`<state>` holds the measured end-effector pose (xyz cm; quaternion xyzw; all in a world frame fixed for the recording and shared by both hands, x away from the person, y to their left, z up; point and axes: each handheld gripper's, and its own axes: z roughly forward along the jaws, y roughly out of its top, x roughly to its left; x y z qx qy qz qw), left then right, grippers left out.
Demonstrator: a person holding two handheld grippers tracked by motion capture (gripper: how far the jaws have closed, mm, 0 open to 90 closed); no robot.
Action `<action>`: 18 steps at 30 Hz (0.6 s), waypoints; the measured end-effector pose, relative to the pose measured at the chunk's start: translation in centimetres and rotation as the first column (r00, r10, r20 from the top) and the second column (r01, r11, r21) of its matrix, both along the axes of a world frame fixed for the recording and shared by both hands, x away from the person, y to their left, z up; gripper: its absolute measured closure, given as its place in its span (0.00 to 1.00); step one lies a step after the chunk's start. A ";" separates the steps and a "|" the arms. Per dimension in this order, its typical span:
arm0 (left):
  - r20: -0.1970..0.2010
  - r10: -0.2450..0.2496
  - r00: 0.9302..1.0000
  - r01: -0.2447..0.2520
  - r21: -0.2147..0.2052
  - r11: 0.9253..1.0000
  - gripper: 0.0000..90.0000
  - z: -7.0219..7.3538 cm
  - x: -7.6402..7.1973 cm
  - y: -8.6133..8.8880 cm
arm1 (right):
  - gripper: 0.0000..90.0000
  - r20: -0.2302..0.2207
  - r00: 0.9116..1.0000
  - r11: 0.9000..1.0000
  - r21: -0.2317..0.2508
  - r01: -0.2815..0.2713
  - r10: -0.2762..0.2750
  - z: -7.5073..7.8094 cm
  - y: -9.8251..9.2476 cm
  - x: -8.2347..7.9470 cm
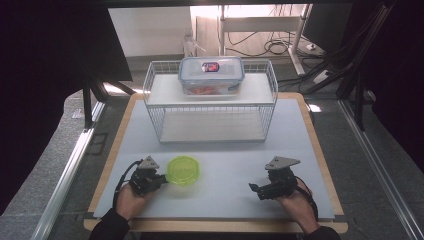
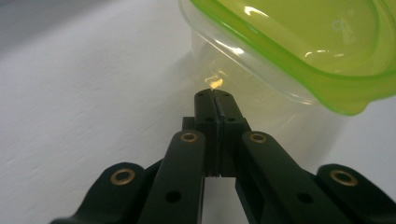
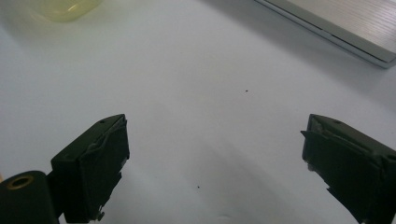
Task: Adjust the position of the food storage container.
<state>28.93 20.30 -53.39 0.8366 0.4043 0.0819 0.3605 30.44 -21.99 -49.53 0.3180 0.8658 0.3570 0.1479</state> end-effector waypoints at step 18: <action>0.035 -0.113 0.993 0.112 0.021 0.993 1.00 -0.3 0.1 -5.5 | 0.08 -0.012 1.000 1.000 -0.001 -0.009 0.009 -0.3 0.2 0.1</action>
